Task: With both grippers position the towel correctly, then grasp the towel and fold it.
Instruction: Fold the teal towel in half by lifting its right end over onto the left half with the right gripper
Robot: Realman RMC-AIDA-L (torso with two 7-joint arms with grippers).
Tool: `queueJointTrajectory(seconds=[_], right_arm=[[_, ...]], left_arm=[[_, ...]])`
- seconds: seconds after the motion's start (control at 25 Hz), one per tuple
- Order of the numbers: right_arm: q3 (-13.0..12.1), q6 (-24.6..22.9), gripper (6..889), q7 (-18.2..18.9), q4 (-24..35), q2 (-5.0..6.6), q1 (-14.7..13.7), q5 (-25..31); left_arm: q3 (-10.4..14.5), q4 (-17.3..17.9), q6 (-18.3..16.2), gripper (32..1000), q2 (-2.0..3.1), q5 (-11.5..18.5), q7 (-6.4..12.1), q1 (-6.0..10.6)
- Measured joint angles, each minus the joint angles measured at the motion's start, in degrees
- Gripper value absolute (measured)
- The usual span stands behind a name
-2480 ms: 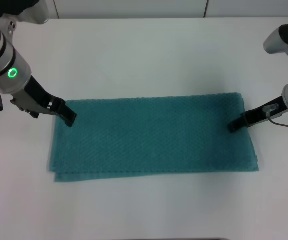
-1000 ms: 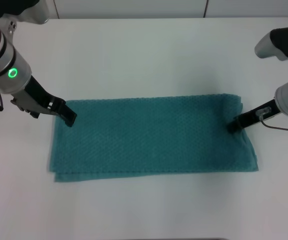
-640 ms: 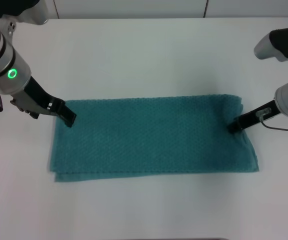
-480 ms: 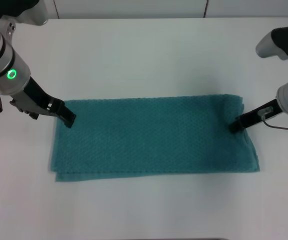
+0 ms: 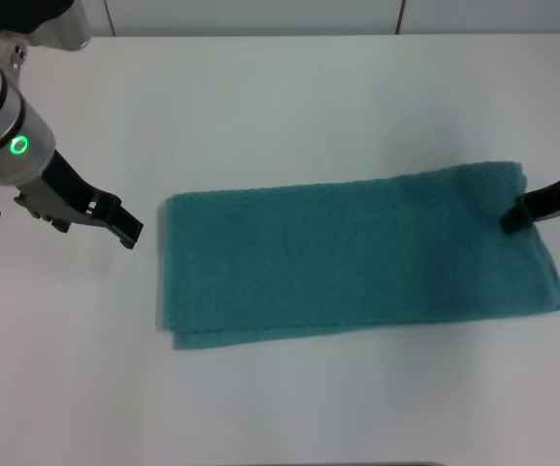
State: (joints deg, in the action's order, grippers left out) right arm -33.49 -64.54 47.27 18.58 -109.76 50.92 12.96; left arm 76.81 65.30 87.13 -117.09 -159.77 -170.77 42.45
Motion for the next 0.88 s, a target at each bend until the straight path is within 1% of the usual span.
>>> queueJointTrajectory(seconds=[0.24,0.36,0.48,0.56,0.6,0.72,0.76,0.88], right_arm=[[-0.3,-0.5,115,-1.6,0.1,2.41,-1.5,-0.1],[-0.3,-0.5,116,-2.5,0.1,3.89,-2.5,-0.3],[-0.1,-0.5,116,-3.2,0.1,5.10,-3.1,-1.6],[0.0,-0.4,116,-4.1,0.3,5.99,-3.6,-3.6],[0.0,-0.4,116,-4.1,0.3,5.99,-3.6,-3.6],[0.0,-0.6,116,-4.7,0.9,7.08,-4.3,-4.6],[0.0,-0.8,115,-4.9,1.2,7.28,-4.5,-4.6],[0.1,-2.7,112,-4.8,2.9,7.94,-5.4,-4.4]], left_arm=[[0.0,0.0,0.1,919,0.03,0.0,0.00,0.10],[0.0,0.1,0.2,919,0.03,0.0,0.00,0.12],[0.0,0.2,0.2,918,0.03,0.0,0.00,0.10],[0.0,0.2,0.2,918,0.03,0.0,0.00,0.08],[0.0,0.2,0.2,918,0.03,0.0,0.00,0.11],[0.0,0.2,0.1,918,0.03,-0.1,0.01,0.19],[0.0,0.1,0.1,918,0.02,-0.1,0.00,0.20],[0.1,0.1,0.1,918,0.02,-0.1,0.09,0.14]])
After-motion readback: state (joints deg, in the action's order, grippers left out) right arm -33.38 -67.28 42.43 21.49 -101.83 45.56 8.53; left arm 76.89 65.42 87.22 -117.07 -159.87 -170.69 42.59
